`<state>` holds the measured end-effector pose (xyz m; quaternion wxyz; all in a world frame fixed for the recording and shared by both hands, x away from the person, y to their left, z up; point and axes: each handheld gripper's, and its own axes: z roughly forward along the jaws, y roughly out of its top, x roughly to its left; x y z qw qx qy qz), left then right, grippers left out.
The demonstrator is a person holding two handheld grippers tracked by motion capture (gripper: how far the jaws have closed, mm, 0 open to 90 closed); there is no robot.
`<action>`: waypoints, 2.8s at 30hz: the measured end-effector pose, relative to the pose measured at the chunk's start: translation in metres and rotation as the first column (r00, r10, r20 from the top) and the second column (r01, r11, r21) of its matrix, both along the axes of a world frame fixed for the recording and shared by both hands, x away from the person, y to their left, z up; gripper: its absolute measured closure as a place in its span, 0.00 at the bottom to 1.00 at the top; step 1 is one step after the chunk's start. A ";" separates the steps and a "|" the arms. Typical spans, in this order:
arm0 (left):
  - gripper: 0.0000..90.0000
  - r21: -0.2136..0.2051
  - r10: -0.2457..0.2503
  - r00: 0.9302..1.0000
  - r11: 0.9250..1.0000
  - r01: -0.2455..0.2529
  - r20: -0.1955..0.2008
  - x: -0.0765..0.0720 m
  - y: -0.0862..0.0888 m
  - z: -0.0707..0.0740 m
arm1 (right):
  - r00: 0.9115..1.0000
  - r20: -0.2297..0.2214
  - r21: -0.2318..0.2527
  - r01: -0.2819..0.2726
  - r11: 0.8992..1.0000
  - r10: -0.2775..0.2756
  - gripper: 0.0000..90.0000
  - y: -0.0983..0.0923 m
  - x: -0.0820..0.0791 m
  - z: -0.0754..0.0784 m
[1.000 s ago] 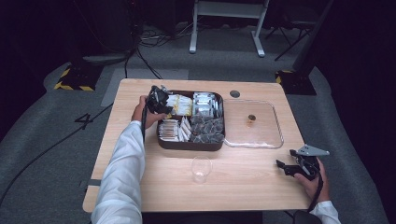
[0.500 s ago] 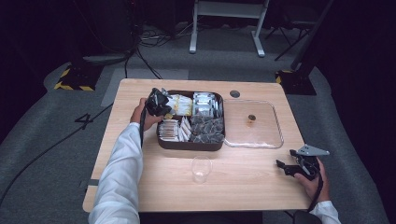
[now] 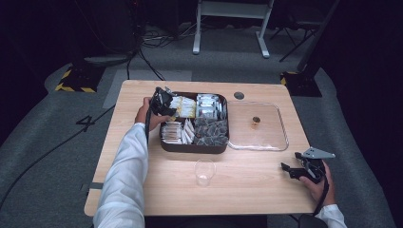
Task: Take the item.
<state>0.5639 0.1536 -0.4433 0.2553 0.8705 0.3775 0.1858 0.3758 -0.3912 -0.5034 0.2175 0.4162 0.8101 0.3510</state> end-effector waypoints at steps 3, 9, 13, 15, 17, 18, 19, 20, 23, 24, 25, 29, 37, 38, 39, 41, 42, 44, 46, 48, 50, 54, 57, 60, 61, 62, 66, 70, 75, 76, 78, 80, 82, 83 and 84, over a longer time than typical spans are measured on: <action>0.70 0.009 -0.003 1.000 1.000 0.003 -0.006 0.002 -0.001 -0.003 | 1.000 0.000 0.000 0.001 1.000 -0.001 0.20 0.000 0.000 0.000; 0.94 0.022 -0.013 1.000 1.000 0.013 0.009 -0.004 0.002 0.000 | 1.000 0.000 0.000 0.000 1.000 0.000 0.20 0.000 0.000 0.000; 0.97 -0.002 -0.020 0.999 1.000 0.020 0.030 -0.008 0.005 0.007 | 1.000 0.001 0.000 0.000 1.000 0.000 0.20 0.000 0.000 0.000; 0.98 -0.016 -0.022 0.999 1.000 0.022 0.043 -0.010 0.006 0.011 | 1.000 0.001 0.000 0.000 1.000 0.000 0.20 0.000 0.000 0.000; 0.98 -0.022 -0.024 0.998 0.999 0.025 0.060 -0.012 0.007 0.016 | 1.000 0.000 0.000 0.000 1.000 0.000 0.20 0.000 0.000 0.000; 0.98 -0.026 -0.024 0.997 0.999 0.026 0.067 -0.013 0.007 0.018 | 1.000 0.000 0.000 0.000 1.000 0.000 0.20 0.000 0.000 0.000; 0.98 -0.038 -0.024 0.997 0.999 0.027 0.070 -0.014 0.007 0.019 | 1.000 0.000 0.000 0.000 1.000 0.000 0.20 0.000 0.000 0.000; 0.99 -0.038 -0.025 0.996 0.999 0.028 0.080 -0.015 0.008 0.022 | 1.000 0.000 0.001 0.000 1.000 0.000 0.20 0.000 0.000 0.000; 0.99 -0.057 -0.034 0.995 0.998 0.040 0.099 -0.018 0.010 0.029 | 1.000 -0.001 0.001 0.000 1.000 0.000 0.20 0.000 0.000 0.000; 0.99 -0.068 -0.037 0.995 0.997 0.044 0.097 -0.020 0.010 0.031 | 1.000 -0.001 0.001 0.000 1.000 0.000 0.20 0.000 0.000 0.000; 0.99 -0.076 -0.038 0.994 0.996 0.046 0.102 -0.021 0.010 0.034 | 1.000 -0.001 0.002 0.000 1.000 0.000 0.20 0.000 0.000 0.000; 0.99 -0.086 -0.045 0.991 0.995 0.055 0.124 -0.025 0.011 0.043 | 1.000 -0.002 0.002 -0.001 1.000 0.001 0.20 0.000 0.000 0.000; 0.99 -0.102 -0.062 0.984 0.992 0.080 0.168 -0.036 0.011 0.065 | 1.000 -0.004 0.004 -0.001 1.000 0.001 0.20 0.000 0.000 0.000; 0.99 -0.109 -0.062 0.982 0.991 0.082 0.176 -0.037 0.011 0.068 | 1.000 -0.004 0.003 -0.001 1.000 0.001 0.20 0.000 0.000 0.000; 0.99 -0.114 -0.063 0.982 0.990 0.084 0.177 -0.038 0.011 0.070 | 1.000 -0.004 0.004 -0.001 1.000 0.001 0.20 0.000 0.000 0.000; 0.99 -0.118 -0.067 0.981 0.989 0.090 0.183 -0.040 0.012 0.075 | 1.000 -0.004 0.003 -0.001 1.000 0.001 0.20 0.000 0.000 0.000; 0.99 -0.128 -0.065 0.981 0.988 0.090 0.185 -0.042 0.012 0.077 | 1.000 -0.004 0.004 -0.001 1.000 0.001 0.20 0.000 0.000 0.000; 0.99 -0.137 -0.064 0.980 0.986 0.091 0.190 -0.044 0.013 0.081 | 1.000 -0.004 0.004 -0.001 1.000 0.001 0.20 0.000 0.000 0.000; 0.99 -0.145 -0.065 0.978 0.985 0.095 0.199 -0.046 0.015 0.084 | 1.000 -0.003 0.003 -0.001 1.000 0.001 0.20 0.000 0.000 0.000; 0.99 -0.160 -0.068 0.977 0.982 0.101 0.200 -0.049 0.016 0.087 | 1.000 -0.003 0.003 -0.001 1.000 0.001 0.20 0.000 0.000 0.000; 0.99 -0.163 -0.073 0.975 0.981 0.108 0.208 -0.052 0.017 0.090 | 1.000 -0.004 0.004 0.000 1.000 0.000 0.20 0.000 0.000 0.000; 0.99 -0.178 -0.089 0.970 0.975 0.131 0.228 -0.060 0.017 0.096 | 1.000 -0.004 0.004 0.000 1.000 0.000 0.20 0.000 0.000 0.000; 0.99 -0.179 -0.108 0.966 0.972 0.152 0.235 -0.067 0.016 0.099 | 1.000 -0.005 0.005 0.000 1.000 0.000 0.20 0.000 0.000 0.000; 0.99 -0.185 -0.122 0.964 0.968 0.167 0.236 -0.073 0.015 0.101 | 1.000 -0.005 0.004 0.000 1.000 0.000 0.20 0.000 0.000 0.000; 0.99 -0.184 -0.124 0.963 0.968 0.171 0.241 -0.075 0.015 0.101 | 1.000 -0.004 0.004 0.000 1.000 0.000 0.20 0.000 0.000 0.000; 0.99 -0.196 -0.126 0.963 0.965 0.175 0.240 -0.078 0.015 0.101 | 1.000 -0.005 0.006 0.000 1.000 0.001 0.20 0.000 0.000 0.000; 0.99 -0.210 -0.135 0.959 0.959 0.190 0.249 -0.085 0.016 0.102 | 1.000 -0.005 0.005 0.000 1.000 0.000 0.20 0.000 0.000 0.000; 0.99 -0.225 -0.161 0.952 0.949 0.221 0.259 -0.096 0.014 0.102 | 1.000 -0.005 0.004 -0.001 1.000 0.001 0.20 0.000 0.001 0.000; 0.99 -0.253 -0.190 0.944 0.932 0.261 0.271 -0.110 0.012 0.104 | 1.000 -0.009 0.007 0.000 1.000 0.000 0.20 -0.001 0.001 0.000; 0.99 -0.255 -0.199 0.941 0.928 0.270 0.272 -0.113 0.010 0.104 | 1.000 -0.008 0.007 0.000 1.000 0.000 0.20 -0.001 0.001 0.000; 0.99 -0.266 -0.212 0.939 0.921 0.285 0.272 -0.119 0.009 0.105 | 1.000 -0.008 0.006 0.000 1.000 0.000 0.20 -0.001 0.001 0.000; 0.99 -0.258 -0.226 0.934 0.919 0.299 0.278 -0.126 0.007 0.105 | 1.000 -0.008 0.007 0.000 1.000 0.000 0.20 -0.001 0.001 0.000; 0.99 -0.262 -0.244 0.929 0.911 0.318 0.278 -0.133 0.005 0.104 | 1.000 -0.008 0.006 0.000 1.000 0.000 0.20 -0.001 0.001 0.000; 0.99 -0.259 -0.252 0.928 0.910 0.324 0.276 -0.135 0.004 0.104 | 1.000 -0.008 0.006 0.000 1.000 0.000 0.20 -0.001 0.001 0.000; 0.99 -0.258 -0.257 0.926 0.908 0.330 0.278 -0.138 0.003 0.104 | 1.000 -0.008 0.006 0.000 1.000 0.000 0.20 -0.001 0.001 0.000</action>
